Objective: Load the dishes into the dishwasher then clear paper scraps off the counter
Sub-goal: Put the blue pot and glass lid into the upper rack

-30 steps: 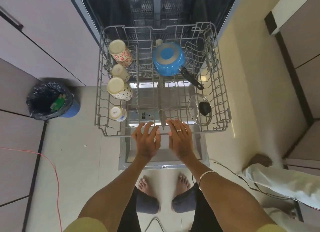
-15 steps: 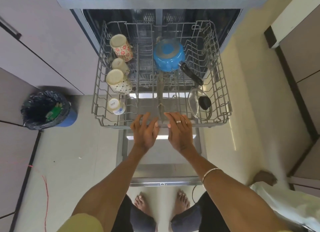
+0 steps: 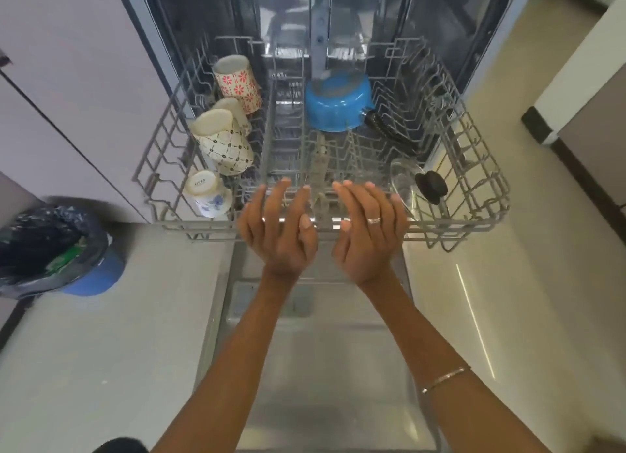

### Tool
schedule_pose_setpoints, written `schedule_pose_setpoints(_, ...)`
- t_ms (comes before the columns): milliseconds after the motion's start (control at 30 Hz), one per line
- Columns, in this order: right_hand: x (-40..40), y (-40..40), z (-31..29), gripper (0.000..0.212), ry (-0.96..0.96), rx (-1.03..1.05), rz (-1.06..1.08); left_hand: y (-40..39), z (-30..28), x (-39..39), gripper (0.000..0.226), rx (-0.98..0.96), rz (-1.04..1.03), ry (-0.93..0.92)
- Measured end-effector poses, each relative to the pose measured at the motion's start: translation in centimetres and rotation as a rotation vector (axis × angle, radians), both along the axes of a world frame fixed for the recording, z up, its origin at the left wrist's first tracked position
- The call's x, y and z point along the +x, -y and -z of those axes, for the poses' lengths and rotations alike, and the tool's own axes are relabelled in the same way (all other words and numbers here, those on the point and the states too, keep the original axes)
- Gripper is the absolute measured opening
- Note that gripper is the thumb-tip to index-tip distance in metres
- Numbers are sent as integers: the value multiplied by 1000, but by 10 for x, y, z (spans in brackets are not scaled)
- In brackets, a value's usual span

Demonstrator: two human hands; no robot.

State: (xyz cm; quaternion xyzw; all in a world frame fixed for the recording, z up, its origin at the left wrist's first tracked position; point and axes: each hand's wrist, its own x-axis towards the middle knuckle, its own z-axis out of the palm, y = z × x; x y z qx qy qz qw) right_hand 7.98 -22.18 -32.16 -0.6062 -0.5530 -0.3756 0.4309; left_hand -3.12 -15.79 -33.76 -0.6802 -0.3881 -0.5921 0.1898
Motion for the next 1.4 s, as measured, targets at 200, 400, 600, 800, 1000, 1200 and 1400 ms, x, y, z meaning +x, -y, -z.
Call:
schedule_pose_setpoints(200, 16, -39, 10, 51, 44, 121, 40, -41, 7, 12, 40, 103, -26, -11)
schedule_pose_setpoints(400, 27, -68, 12, 48, 42, 190, 66, -68, 6, 19, 42, 169, -13, -30)
schedule_pose_setpoints(600, 46, -91, 9, 45, 42, 131, 23, -88, 4, 32, 46, 59, -8, -107)
schedule_pose_setpoints(800, 64, -112, 11, 46, 74, 6, -22, -113, 2, 37, 53, -66, -21, -243)
schedule_pose_setpoints(1000, 76, -142, 8, 46, -11, -212, 80, -136, 3, 52, 65, -327, -98, -376)
schedule_pose_setpoints(1200, 86, -171, 6, 51, -32, -290, 132, -168, 7, 71, 62, -361, -126, -374)
schedule_pose_setpoints(1400, 86, -206, 5, 56, -73, -316, 160, -201, 6, 80, 59, -334, -143, -367)
